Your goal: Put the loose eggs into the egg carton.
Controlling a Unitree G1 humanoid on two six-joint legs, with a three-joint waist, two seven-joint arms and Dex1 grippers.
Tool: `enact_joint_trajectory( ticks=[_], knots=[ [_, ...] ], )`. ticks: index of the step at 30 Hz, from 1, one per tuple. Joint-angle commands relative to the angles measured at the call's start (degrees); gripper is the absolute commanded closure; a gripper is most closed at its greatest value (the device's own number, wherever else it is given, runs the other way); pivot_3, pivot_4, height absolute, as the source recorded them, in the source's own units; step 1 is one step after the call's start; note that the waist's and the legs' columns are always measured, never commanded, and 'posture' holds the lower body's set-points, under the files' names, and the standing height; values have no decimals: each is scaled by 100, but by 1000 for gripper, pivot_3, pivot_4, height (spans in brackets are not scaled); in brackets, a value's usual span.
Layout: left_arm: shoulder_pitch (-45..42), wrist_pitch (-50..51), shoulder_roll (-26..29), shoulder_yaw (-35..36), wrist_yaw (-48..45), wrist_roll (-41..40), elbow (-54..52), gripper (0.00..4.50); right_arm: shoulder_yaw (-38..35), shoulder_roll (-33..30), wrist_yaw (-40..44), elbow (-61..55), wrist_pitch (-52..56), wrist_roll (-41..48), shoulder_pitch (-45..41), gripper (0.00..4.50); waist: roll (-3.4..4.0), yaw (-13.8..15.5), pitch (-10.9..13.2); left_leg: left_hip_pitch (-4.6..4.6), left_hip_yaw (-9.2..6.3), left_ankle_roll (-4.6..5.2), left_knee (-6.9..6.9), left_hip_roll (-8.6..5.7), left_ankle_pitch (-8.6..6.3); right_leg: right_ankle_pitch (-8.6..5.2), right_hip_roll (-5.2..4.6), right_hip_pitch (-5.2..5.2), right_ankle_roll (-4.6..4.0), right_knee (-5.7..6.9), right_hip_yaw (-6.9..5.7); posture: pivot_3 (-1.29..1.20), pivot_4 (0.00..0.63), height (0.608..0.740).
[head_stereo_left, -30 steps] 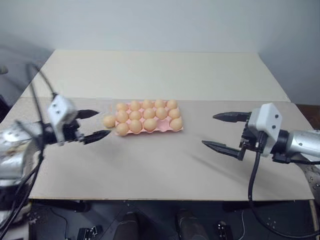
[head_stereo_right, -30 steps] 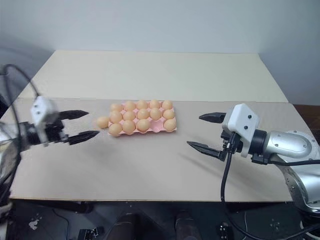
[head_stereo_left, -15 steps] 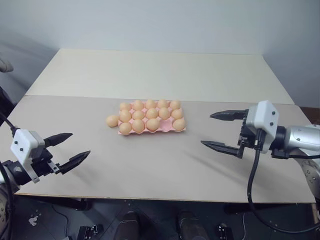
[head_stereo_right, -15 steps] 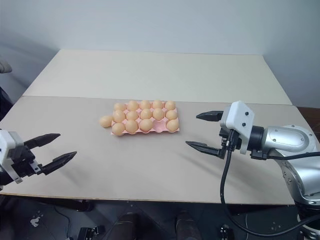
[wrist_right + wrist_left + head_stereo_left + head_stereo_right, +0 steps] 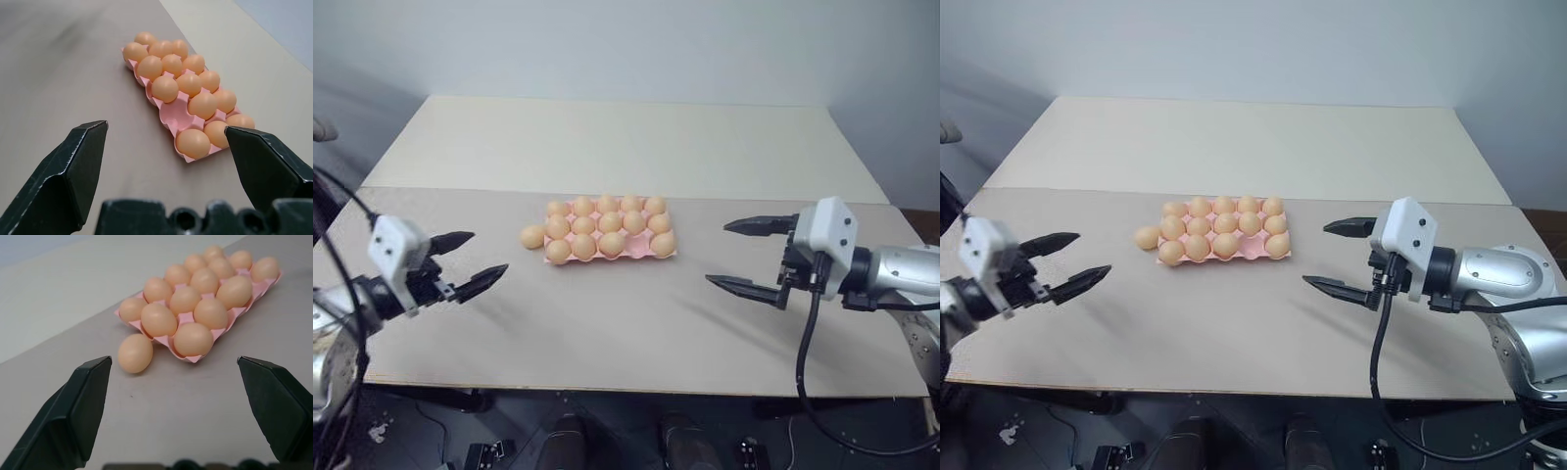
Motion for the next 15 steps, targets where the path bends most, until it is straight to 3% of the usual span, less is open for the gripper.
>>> enact_joint_trajectory(
  ticks=[1, 11, 15],
  knots=[
    [-704, -517, 192, -503, -237, 417, 1022, 42, -192, -43, -29, -175, -69, 25, 14, 0, 0, -16, 0, -2, 0, 0, -1, 0, 0, 0, 2, -4, 0, 1, 0, 0, 150, 740],
    [-3533, -2575, -150, -1964, -1163, 1700, 5171, 42, -299, -80, -115, -299, -19, 53, 115, 0, -1, -10, 0, -10, -2, 0, 3, -4, 0, 0, 1, -5, 0, 1, -4, 0, 150, 740],
    [-4292, -3116, -358, -2150, -1501, 1933, 6376, 42, -433, -121, -160, -425, 44, 109, 232, 0, -1, -23, 0, -12, -3, 1, 4, -5, 1, 0, 1, -5, 0, 3, -7, 0, 150, 740]
  ],
)
